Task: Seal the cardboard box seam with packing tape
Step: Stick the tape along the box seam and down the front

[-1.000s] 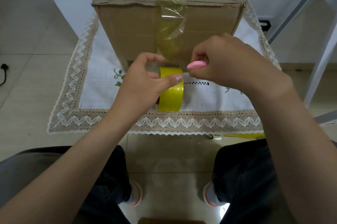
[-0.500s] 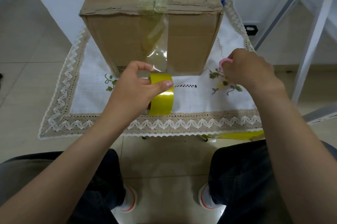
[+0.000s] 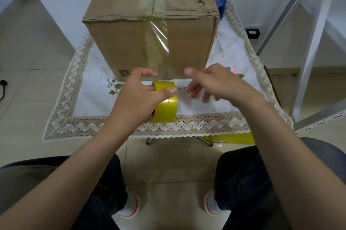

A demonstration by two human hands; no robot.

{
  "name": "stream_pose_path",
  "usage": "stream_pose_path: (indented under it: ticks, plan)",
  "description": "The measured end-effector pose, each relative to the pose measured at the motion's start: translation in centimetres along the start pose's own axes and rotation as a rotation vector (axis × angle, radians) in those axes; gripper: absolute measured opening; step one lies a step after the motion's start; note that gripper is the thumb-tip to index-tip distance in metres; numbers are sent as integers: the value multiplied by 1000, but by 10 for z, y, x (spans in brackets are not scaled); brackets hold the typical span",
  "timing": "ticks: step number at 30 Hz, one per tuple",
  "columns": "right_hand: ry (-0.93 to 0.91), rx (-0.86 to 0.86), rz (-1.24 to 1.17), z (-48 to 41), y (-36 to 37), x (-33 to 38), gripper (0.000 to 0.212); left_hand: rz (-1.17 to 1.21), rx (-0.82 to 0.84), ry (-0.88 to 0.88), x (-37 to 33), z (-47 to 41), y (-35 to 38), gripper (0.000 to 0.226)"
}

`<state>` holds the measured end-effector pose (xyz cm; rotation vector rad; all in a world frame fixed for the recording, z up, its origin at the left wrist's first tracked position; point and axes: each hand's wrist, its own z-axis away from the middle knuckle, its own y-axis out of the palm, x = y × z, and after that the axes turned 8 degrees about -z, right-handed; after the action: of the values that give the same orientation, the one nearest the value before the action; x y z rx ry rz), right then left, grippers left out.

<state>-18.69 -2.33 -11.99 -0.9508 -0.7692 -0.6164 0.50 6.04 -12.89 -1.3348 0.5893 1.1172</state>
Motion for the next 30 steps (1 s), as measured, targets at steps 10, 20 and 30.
stream_pose_path:
  ticks: [10,20,30]
  plan:
    - [-44,255,-306,12,21,7,33,5,37,35,-3,14,1,56]
    - [-93,-146,-122,21,-31,3,22,76,-173,104,0,11,8,19]
    - [-193,-620,117,-1,-55,-25,4,45,-267,112,8,-7,19,21]
